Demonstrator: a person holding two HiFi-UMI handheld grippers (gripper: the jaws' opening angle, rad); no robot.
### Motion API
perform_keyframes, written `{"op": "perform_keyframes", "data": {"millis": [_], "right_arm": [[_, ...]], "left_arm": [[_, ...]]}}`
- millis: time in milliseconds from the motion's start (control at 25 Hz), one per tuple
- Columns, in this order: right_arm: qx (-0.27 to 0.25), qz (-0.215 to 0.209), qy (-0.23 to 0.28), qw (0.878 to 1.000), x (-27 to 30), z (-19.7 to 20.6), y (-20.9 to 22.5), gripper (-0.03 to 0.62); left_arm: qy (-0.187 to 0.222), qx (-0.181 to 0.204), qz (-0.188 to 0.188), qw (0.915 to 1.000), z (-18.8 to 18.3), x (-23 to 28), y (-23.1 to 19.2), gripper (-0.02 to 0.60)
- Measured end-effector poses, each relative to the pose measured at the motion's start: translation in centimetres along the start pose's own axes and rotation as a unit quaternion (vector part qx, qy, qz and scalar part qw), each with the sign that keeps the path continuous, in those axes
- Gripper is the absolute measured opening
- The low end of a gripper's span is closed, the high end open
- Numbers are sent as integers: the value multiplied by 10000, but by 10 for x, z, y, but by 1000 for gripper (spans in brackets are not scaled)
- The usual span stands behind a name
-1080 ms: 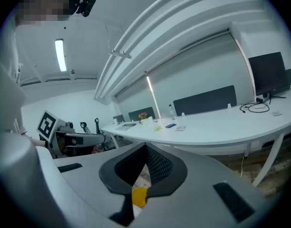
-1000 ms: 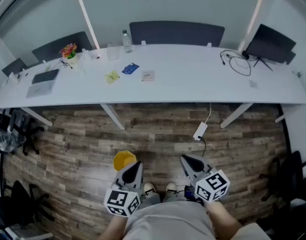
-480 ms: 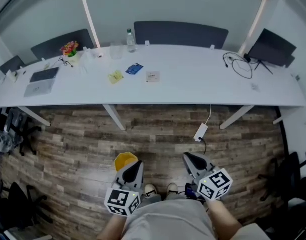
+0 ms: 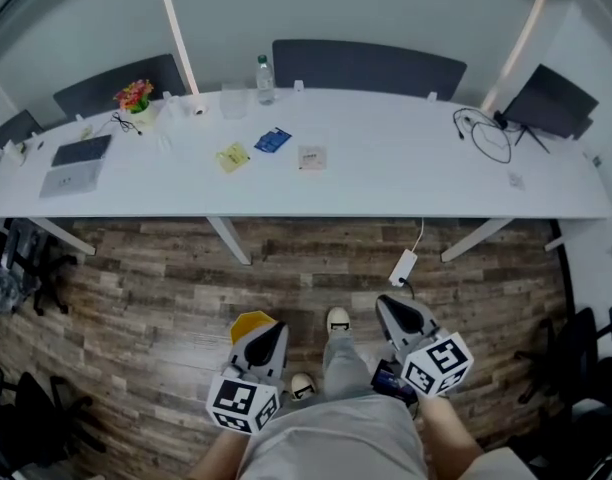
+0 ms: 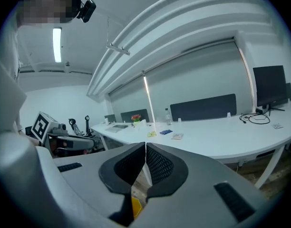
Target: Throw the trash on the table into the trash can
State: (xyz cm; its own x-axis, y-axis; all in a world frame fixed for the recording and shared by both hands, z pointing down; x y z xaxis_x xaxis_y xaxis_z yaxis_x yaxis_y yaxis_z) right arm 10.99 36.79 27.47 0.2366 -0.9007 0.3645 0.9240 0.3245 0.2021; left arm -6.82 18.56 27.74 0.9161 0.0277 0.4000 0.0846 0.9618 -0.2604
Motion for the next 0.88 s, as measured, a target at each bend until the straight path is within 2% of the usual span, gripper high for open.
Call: {"op": "perform_keyframes", "data": {"millis": [280,680,800,880], "right_arm": [[-42,-204,-173,9996,75,-24,58,32],[-317,-660,-690,9949,202,-97,184,32],[-340,-853,-864,9920,238,-108,209,32],[-366,-949,-934,9904,261,-114,222,34]], "left_arm": [[12,-41,-174,9998,-32,69,-41,0],[64,-308,-721,9969,-123,200,-105,0],[132,-472,-842,9952,-147,232,-117,0],[150,-452,-919,9946,-159,248,-124,0]]}}
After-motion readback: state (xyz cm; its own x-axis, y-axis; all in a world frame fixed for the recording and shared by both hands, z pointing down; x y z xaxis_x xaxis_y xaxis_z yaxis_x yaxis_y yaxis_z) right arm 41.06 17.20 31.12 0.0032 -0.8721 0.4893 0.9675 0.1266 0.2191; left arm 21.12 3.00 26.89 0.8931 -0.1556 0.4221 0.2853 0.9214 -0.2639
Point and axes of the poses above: the fingertips, and each gripper's own axes: x forward along the fingers, y to its right, z out of its underside, the point moved 7 cm from there along -x, backward along the fingers, and after that the axes turned 7 degrees about -y, right-handed, at the moved point
